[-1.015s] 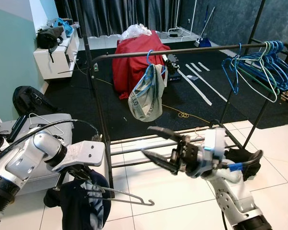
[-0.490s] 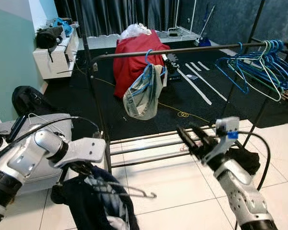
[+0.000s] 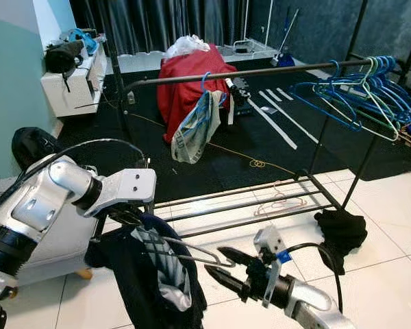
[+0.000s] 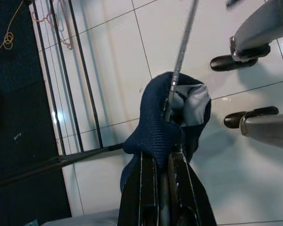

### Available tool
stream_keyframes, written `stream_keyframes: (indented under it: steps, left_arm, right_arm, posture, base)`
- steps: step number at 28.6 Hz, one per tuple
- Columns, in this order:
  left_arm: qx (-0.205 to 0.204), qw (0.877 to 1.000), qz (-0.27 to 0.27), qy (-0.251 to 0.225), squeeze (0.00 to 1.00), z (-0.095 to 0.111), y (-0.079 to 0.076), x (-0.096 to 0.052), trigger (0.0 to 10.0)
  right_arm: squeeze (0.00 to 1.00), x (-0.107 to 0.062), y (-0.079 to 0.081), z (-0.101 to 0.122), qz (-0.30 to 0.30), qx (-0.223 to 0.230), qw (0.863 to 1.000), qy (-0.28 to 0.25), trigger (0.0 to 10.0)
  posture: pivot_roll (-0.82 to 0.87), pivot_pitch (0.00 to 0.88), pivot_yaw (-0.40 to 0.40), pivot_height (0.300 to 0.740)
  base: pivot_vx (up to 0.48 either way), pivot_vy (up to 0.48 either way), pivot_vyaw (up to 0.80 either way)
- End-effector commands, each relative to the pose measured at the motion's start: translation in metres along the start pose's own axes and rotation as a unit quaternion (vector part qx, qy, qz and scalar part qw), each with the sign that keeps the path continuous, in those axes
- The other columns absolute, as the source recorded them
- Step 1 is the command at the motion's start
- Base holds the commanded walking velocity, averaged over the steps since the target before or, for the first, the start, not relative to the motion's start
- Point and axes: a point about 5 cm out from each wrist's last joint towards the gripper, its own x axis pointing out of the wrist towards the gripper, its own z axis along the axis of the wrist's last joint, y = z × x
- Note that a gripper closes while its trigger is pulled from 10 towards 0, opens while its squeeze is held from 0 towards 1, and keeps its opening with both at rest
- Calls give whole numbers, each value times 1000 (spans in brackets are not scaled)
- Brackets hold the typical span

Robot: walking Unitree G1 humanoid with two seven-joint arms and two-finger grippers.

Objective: Hang hanger

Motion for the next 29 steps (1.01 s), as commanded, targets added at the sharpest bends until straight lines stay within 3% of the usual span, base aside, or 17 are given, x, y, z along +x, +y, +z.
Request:
stream_keyframes:
  steps: [1, 2, 3, 9, 15, 17, 20, 21, 22, 23, 24, 29]
  left_arm:
    - [10, 1000, 3, 12, 0, -1, 3, -5, 0]
    - [14, 1000, -2, 19, 0, -2, 3, -3, 0]
    - [17, 1000, -9, 23, 0, -4, 1, -1, 0]
    - [15, 999, -25, 29, 0, -3, -5, 4, 0]
    - [15, 999, -31, 29, 0, -1, -6, 6, 0]
    - [19, 999, -35, 24, 0, 5, -6, 10, 0]
    - [21, 999, -36, 22, 0, 7, -6, 12, 0]
    - [24, 999, -40, 19, 0, 9, -6, 13, 0]
    - [27, 999, -43, 17, 0, 11, -6, 14, 0]
    - [27, 999, -43, 17, 0, 11, -6, 14, 0]
    - [30, 998, -45, 16, 0, 13, -7, 15, 0]
    - [38, 998, -49, 16, 0, 15, -8, 15, 0]
  right_arm:
    - [102, 6, 3, 18, 12, -2, 998, -54, 10000]
    - [141, 11, 3, 33, 10, -9, 996, -85, 10000]
    - [0, 15, 3, 50, 19, -20, 994, -109, 10000]
    - [0, 24, 5, 78, 40, -63, 988, -133, 10000]
    - [0, 29, 5, 80, 69, -65, 989, -113, 10000]
    - [0, 30, 10, 66, 139, -47, 988, -42, 10000]
    - [0, 29, 11, 60, 164, -36, 986, -22, 10000]
    - [122, 29, 11, 60, 177, -23, 984, -22, 10000]
    - [690, 29, 11, 60, 188, -15, 982, -18, 10000]
    - [690, 29, 11, 60, 188, -15, 982, -18, 10000]
    - [984, 29, 10, 60, 195, -12, 981, -11, 10000]
    - [1000, 28, 4, 60, 194, -34, 980, 28, 10000]
  posture:
    - [-65, 41, 57, 740]
    - [-67, 39, 57, 740]
    - [-67, 36, 55, 740]
    - [-66, 26, 50, 740]
    - [-66, 22, 46, 740]
    - [-66, 20, 41, 740]
    - [-67, 19, 42, 740]
    - [-67, 16, 43, 740]
    - [-66, 14, 41, 740]
    - [-66, 14, 41, 740]
    - [-66, 12, 37, 740]
    - [-67, 8, 31, 740]
  base:
    - [0, 0, 0]
    - [0, 0, 0]
    - [0, 0, 0]
    - [0, 0, 0]
    - [0, 0, 0]
    - [0, 0, 0]
    - [0, 0, 0]
    - [0, 0, 0]
    - [0, 0, 0]
    - [0, 0, 0]
    - [0, 0, 0]
    - [0, 0, 0]
